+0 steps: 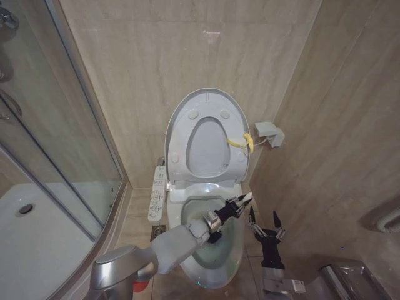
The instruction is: Open the toilet lid, clean the toilet bowl with a toilet brush, close the toilet lid, and flush.
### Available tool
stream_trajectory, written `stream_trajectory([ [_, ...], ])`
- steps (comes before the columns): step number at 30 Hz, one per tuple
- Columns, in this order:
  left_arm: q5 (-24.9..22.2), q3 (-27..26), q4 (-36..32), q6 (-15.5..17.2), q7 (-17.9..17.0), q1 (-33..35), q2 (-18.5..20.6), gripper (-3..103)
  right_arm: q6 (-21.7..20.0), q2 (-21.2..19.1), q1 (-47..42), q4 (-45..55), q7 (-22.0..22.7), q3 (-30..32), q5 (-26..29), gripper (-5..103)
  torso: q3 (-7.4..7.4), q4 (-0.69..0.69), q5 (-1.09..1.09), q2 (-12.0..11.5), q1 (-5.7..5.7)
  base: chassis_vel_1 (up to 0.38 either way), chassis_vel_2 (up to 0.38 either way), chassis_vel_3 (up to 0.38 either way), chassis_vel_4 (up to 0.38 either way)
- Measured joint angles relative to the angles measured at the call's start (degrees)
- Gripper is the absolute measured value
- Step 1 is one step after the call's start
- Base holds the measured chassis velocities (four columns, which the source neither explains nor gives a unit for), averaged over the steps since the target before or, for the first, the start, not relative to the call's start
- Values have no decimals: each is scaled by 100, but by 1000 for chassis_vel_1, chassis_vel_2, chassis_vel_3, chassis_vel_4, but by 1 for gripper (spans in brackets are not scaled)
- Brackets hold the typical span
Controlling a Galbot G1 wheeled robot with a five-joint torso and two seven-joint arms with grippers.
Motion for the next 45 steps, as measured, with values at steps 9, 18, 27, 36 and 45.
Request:
stream_trajectory([
  [9, 1, -28, 111, -30, 1, 6, -72, 22, 0, 48, -6, -6, 0, -20, -53, 100, -1, -5, -3, 0, 0, 0, 0, 0, 0],
  [18, -23, 105, -909, -51, -266, 18, 1267, 22, 9, 22, 45, -22, 2, 3, -32, 100, 0, -2, -2, 0, 0, 0, 0, 0, 0],
  [27, -19, 272, -1300, 111, -435, 194, 1971, 22, 5, -3, 84, -58, 8, -81, -37, 100, -3, -7, -8, 3, -2, 0, 0, 0, 0],
  [36, -143, 482, -1143, 288, -634, -104, 1536, 18, 10, -52, 52, -41, 8, -59, -11, 100, 2, 7, 1, -2, 1, 0, 0, 0, 0],
  [45, -489, 764, -990, 360, -710, -433, 856, 18, 94, -83, -60, 9, -68, 45, 96, 100, 0, -1, -1, 0, 0, 0, 0, 0, 0],
])
